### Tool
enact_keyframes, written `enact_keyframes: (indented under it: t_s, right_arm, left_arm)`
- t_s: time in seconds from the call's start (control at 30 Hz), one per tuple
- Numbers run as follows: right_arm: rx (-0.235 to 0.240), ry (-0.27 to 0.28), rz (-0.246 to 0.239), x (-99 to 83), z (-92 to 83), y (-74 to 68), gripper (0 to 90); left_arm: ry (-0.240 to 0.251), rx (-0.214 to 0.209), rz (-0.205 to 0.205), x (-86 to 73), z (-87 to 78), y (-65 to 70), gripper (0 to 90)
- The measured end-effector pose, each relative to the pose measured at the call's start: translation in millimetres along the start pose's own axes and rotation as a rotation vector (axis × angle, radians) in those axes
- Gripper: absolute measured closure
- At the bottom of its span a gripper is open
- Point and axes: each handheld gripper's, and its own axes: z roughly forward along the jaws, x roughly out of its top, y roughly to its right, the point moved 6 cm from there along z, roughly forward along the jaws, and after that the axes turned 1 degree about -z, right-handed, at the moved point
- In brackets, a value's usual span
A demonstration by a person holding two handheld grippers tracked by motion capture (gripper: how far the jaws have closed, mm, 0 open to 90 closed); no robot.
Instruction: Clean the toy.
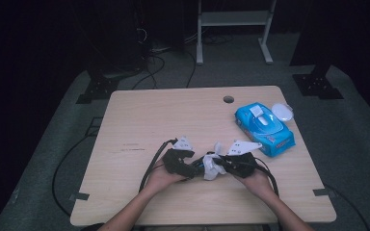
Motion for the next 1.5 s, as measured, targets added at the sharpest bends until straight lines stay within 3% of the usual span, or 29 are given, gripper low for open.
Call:
enact_keyframes:
  t_s: [0.17, 0.27, 0.37, 0.77, 0.83, 0.93, 1.1, 1.33, 1.4, 1.5]
  right_arm:
    - [0.004, 0.001, -0.002, 0.3, 2.0, -0.6, 84.2]
    - [0.006, -0.003, -0.010, 1.4, 3.5, -1.6, 84.2]
    - [0.008, -0.013, -0.017, 0.4, 3.6, -2.6, 84.2]
    - [0.003, -0.052, -0.027, -10.1, 4.3, -1.9, 84.1]
    - [0.003, -0.056, -0.020, -12.4, 3.5, -1.6, 84.1]
    - [-0.003, -0.058, -0.019, -16.6, 0.0, 0.8, 83.9]
    - [-0.015, -0.024, 0.023, -20.8, -19.1, 8.3, 83.6]
    - [-0.036, 0.046, 0.081, -26.4, -48.0, 17.3, 83.6]
    - [-0.040, 0.066, 0.109, -30.2, -53.5, 19.6, 83.6]
    - [-0.038, 0.082, 0.126, -31.6, -56.5, 20.8, 83.6]
  left_arm:
    - [-0.023, -0.033, -0.056, -2.6, 1.1, -4.6, 20.0]
    - [-0.042, -0.075, -0.107, -7.5, 1.0, -10.5, 17.5]
    - [-0.051, -0.087, -0.122, -10.4, 2.7, -10.4, 16.6]
    - [-0.126, -0.033, -0.029, -14.1, 17.1, 0.3, 16.7]
    - [-0.148, -0.022, -0.005, -16.5, 21.0, 2.7, 16.7]
    - [-0.182, 0.013, 0.066, -20.2, 24.5, 6.6, 17.3]
    - [-0.179, 0.020, 0.074, -20.5, 24.4, 6.8, 17.3]
    - [-0.194, 0.115, 0.188, -19.3, 28.4, 16.1, 17.4]
    - [-0.193, 0.141, 0.214, -17.8, 27.7, 18.2, 21.3]
    - [-0.197, 0.148, 0.219, -17.2, 27.4, 18.7, 23.1]
